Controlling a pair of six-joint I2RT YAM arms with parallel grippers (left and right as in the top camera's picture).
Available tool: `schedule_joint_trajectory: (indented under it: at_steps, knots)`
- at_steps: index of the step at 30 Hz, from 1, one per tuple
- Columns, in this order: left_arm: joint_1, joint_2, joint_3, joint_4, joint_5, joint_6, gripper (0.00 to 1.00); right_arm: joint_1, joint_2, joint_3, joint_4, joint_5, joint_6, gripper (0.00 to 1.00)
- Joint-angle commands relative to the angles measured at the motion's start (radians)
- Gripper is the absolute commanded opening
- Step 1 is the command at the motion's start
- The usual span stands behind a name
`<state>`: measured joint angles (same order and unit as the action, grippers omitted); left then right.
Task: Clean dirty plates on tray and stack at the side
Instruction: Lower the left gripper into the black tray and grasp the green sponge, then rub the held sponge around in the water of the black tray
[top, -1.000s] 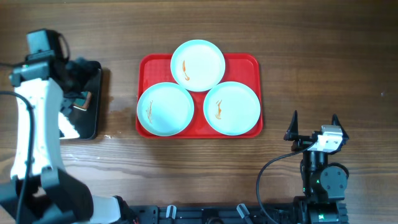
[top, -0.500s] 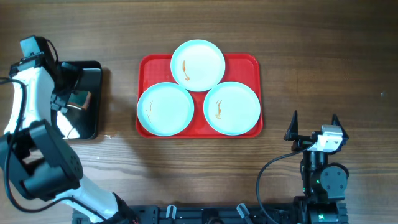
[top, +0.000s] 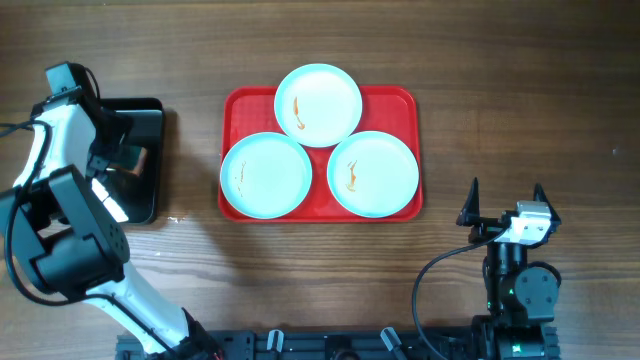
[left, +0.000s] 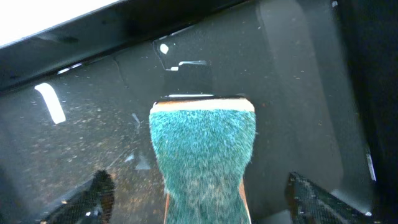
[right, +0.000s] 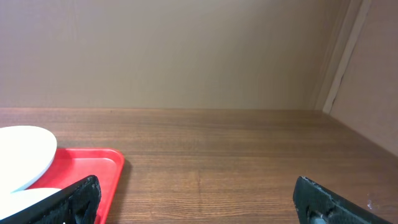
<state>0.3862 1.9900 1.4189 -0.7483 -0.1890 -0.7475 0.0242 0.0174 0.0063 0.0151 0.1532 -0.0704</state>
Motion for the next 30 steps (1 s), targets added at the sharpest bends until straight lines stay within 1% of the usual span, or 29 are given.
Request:
schedule_joint_trajectory:
  at_steps: [1, 3, 9, 11, 15, 17, 20, 30]
  knots:
    - [-0.003, 0.038, 0.012, 0.024, 0.052, -0.021, 0.92, -0.006, -0.013, -0.001, 0.004, -0.015, -0.008, 1.0]
    - [-0.003, 0.042, 0.012, 0.031, 0.072, -0.02, 0.89, -0.006, -0.013, -0.001, 0.004, -0.015, -0.008, 1.0]
    - [-0.003, 0.059, 0.01, 0.039, 0.072, -0.02, 0.89, -0.006, -0.013, -0.001, 0.004, -0.015, -0.008, 1.0]
    - [-0.003, 0.063, 0.006, 0.046, 0.072, -0.02, 0.86, -0.006, -0.013, -0.001, 0.004, -0.015, -0.008, 1.0]
    - [-0.003, 0.076, 0.006, 0.054, 0.073, -0.021, 0.84, -0.006, -0.013, -0.001, 0.004, -0.015, -0.008, 1.0]
    - [-0.003, 0.077, 0.006, 0.055, 0.072, -0.02, 0.79, -0.006, -0.013, -0.001, 0.004, -0.015, -0.008, 1.0]
    - [-0.003, 0.077, 0.006, 0.053, 0.072, -0.02, 0.65, -0.006, -0.012, -0.001, 0.004, -0.015, -0.008, 1.0]
    - [-0.003, 0.092, 0.006, 0.042, 0.072, -0.02, 0.64, -0.006, -0.01, -0.001, 0.004, -0.015, -0.008, 1.0]
